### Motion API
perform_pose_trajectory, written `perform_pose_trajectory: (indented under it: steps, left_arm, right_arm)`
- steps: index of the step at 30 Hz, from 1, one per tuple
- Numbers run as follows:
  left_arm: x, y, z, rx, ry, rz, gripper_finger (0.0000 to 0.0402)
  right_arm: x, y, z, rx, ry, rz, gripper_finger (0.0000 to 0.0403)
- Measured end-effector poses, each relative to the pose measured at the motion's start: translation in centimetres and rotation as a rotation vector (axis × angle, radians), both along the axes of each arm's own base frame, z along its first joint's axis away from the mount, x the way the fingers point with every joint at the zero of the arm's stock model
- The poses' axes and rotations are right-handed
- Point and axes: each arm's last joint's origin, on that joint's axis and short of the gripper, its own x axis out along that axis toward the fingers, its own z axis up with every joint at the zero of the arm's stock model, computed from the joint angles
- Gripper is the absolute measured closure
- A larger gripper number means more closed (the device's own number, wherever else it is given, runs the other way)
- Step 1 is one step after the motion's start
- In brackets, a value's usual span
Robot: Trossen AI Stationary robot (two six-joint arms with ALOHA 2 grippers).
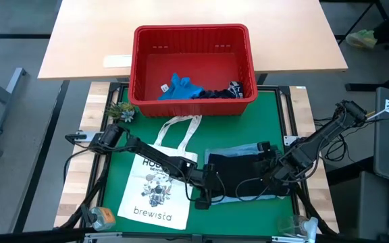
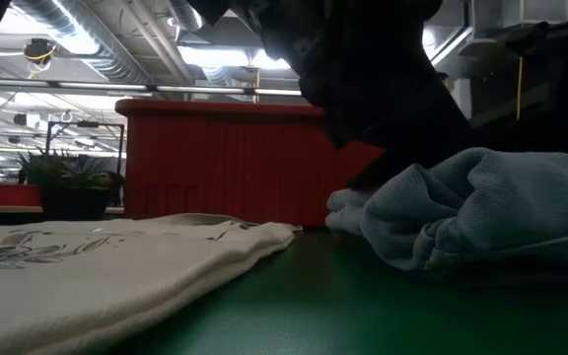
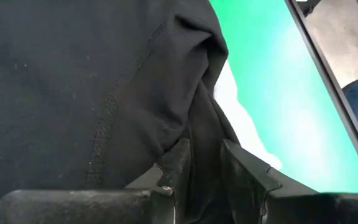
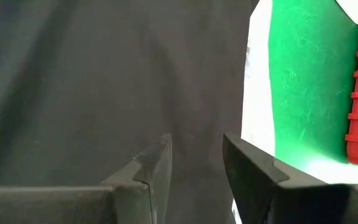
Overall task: Fold Laundry from Bin
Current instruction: Stack the black boxer on top of the light blue jeans
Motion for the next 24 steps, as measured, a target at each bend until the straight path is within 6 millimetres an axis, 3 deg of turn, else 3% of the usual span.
perform_pose_trajectory:
  steps: [6,16,24]
  left_arm:
    - [-0.1,-0.1,0.1,-0.003,0.000,-0.004,0.0315]
    - [-0.5,-0.2,2.2,0.028,-0.022,-0.014,0.0315]
    - [0.9,0.1,3.8,0.041,-0.212,-0.005,0.0315]
  right_arm:
    - [0.0,0.0,0.0,0.001,0.001,0.000,0.0260]
    - [-0.1,0.1,-0.1,0.042,0.038,0.016,0.0260]
    - [-0.1,0.1,0.0,0.026,0.035,0.043,0.0260]
